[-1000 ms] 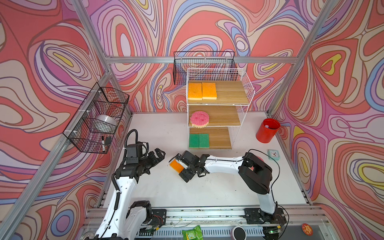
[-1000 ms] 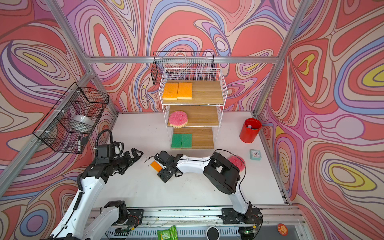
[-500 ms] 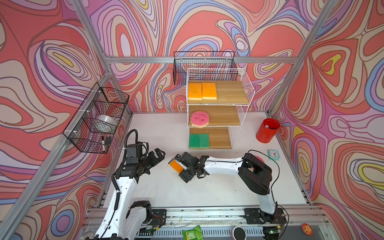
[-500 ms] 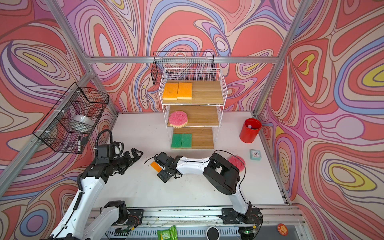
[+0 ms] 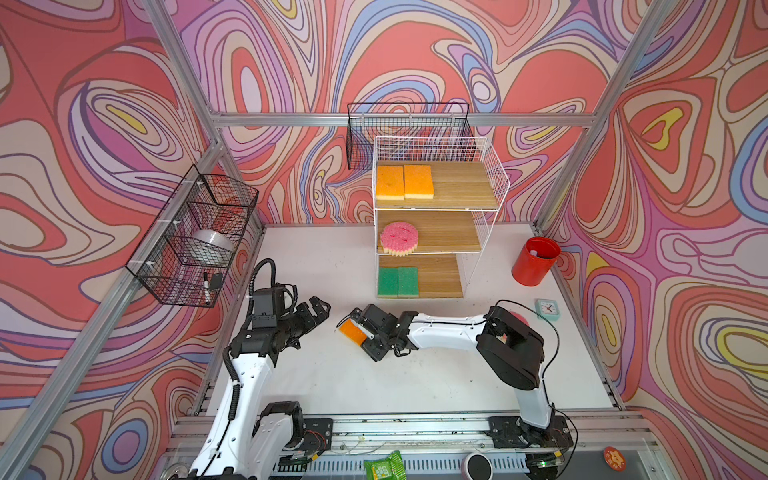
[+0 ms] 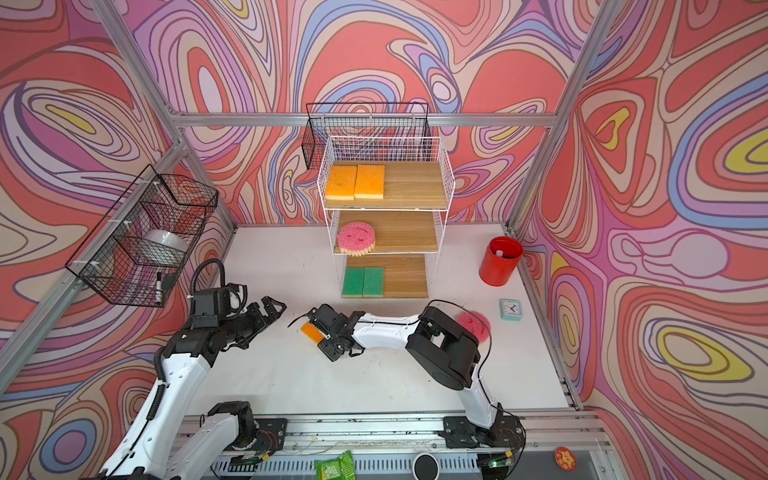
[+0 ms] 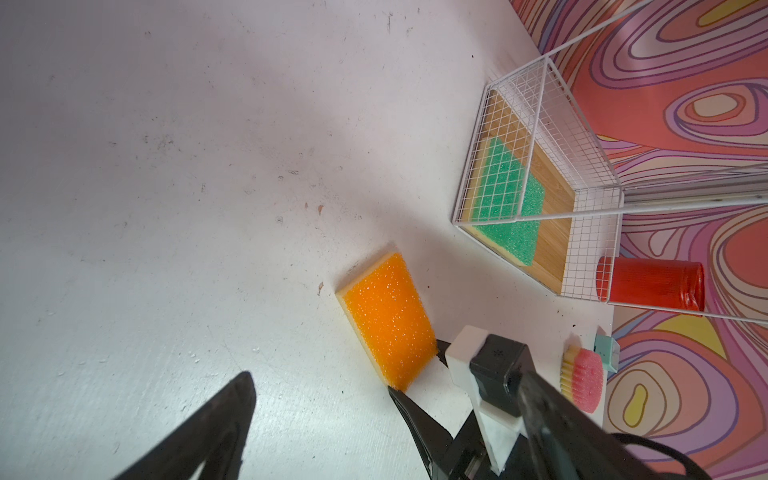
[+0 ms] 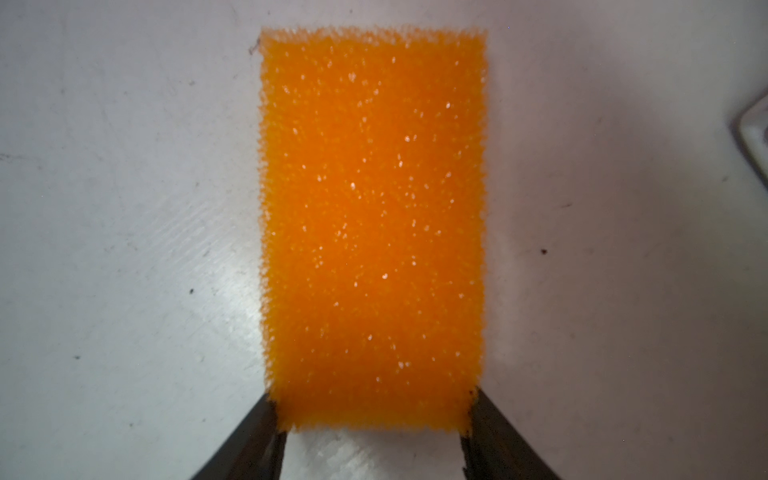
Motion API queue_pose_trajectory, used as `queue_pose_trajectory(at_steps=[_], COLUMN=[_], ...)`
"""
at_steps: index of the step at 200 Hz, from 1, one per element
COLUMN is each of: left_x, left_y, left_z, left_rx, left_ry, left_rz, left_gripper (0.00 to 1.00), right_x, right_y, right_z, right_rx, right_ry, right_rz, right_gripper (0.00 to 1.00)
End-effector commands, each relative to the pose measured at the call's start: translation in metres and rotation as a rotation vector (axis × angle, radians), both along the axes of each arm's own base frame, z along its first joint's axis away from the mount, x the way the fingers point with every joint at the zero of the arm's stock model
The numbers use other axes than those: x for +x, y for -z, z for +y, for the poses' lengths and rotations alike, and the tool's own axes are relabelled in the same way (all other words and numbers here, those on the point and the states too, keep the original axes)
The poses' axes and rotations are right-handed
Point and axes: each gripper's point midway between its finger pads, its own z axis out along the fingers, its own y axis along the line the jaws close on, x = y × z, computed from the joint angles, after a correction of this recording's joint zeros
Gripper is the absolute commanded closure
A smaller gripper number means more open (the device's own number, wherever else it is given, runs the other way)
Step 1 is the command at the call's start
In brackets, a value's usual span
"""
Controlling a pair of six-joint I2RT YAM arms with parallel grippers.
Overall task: Arrange cleaning sponges on a shelf
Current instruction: Pick up the cleaning sponge at the center of the table.
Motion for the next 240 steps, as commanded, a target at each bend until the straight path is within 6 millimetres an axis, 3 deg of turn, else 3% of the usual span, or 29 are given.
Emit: queue_pose_trajectory(at_steps=[1, 82, 127, 134, 240], left_x=[0.000, -0.005, -0.009, -0.010, -0.011], left_y=[-0.004, -0.012, -0.048, -0.054, -0.140], left_z=[0.001, 0.001, 0.002, 0.003, -0.015], left_rx=[0.000, 0.019, 0.043, 0.054, 0.062], left_ry=[0.000, 0.011, 0.019, 0.025, 0.118], left_rz=[-0.008, -0.015, -0.088, -0.099, -0.261], left_gripper=[0.00, 0.00, 0.00, 0.00, 0.00], right_x=[0.003, 0.005, 0.003, 0.002, -0.005], right_y=[-0.015, -0.064, -0.101, -0.121, -0.269], right_z=[0.002, -0.001, -0.014, -0.017, -0.076], right_rx=[0.032, 0.104, 0.135, 0.165, 0.276], right_ry=[0.016, 0.037, 0.063, 0.071, 0.261], right_rz=[-0.026, -0.081, -0.113, -0.132, -0.261], right_gripper=[0.37, 0.42, 0.41, 0.41, 0.42])
